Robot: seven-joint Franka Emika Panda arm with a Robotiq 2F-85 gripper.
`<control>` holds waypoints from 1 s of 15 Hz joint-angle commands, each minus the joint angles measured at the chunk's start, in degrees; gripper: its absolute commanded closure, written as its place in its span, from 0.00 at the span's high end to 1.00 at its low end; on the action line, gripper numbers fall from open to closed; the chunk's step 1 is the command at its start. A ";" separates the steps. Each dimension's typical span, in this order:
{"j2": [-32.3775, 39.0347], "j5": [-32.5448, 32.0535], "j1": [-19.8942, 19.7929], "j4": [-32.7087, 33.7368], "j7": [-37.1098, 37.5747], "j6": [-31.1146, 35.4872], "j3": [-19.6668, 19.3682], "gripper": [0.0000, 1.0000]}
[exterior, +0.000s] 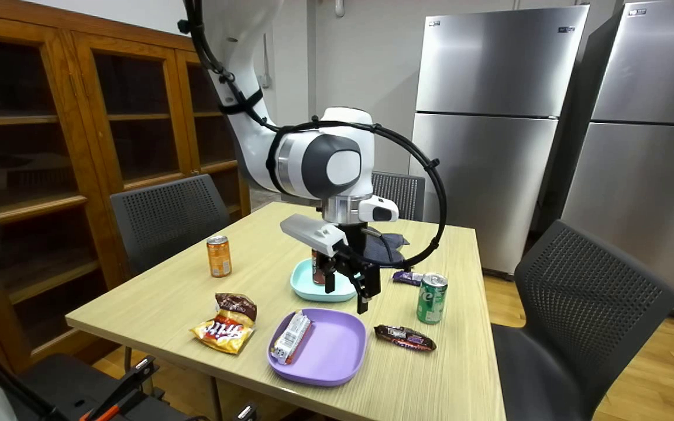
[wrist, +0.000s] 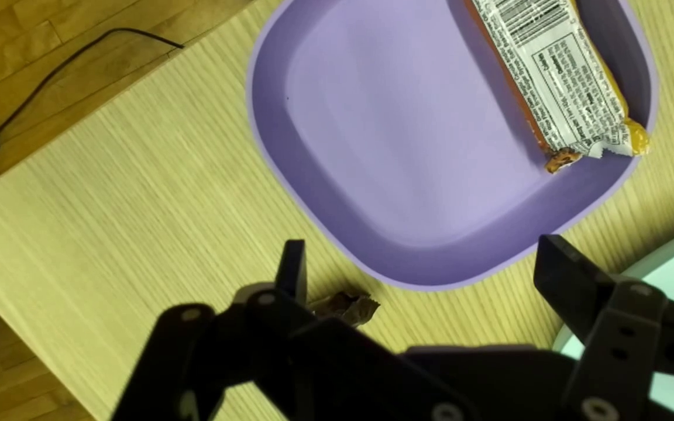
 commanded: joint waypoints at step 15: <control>14.72 11.23 0.50 15.83 20.31 -2.23 -2.83 1.00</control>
